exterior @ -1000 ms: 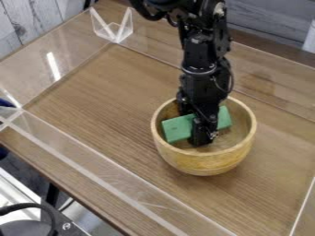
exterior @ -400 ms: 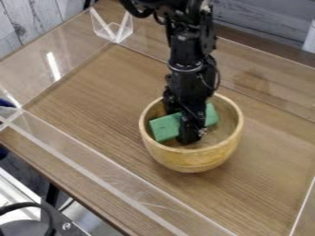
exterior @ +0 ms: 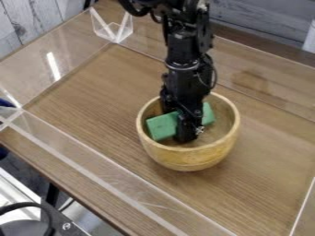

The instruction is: Remove the green block from inside the brown bowl and put it on the table

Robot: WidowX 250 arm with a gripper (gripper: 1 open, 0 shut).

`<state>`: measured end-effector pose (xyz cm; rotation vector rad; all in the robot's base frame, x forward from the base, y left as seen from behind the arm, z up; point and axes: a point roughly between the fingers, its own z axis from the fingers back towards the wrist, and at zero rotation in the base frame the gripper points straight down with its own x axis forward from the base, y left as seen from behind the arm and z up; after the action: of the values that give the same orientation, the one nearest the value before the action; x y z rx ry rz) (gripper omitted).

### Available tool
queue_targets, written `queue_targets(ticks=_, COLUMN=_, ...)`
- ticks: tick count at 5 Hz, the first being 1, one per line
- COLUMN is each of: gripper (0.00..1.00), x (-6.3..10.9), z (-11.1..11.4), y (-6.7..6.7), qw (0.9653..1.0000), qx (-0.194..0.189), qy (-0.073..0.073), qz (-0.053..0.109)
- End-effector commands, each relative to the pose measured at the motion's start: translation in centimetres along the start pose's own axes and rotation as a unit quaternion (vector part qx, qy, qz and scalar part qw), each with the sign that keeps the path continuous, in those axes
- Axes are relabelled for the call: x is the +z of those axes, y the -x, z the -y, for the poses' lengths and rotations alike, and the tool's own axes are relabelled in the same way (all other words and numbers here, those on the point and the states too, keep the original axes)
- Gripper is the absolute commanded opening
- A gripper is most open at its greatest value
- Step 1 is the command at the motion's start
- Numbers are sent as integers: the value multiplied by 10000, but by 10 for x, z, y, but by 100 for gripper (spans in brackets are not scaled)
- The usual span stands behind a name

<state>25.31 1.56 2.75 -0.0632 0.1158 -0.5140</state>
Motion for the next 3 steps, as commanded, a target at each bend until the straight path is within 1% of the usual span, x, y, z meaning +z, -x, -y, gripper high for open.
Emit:
queue_targets(ticks=1, gripper=0, x=11, z=-9, y=2, qw=9997, qx=162, qy=-98, qz=132)
queue_targets(ticks=3, gripper=0, x=18, z=-11, y=1, qw=9994, qx=230, qy=-119, qz=209)
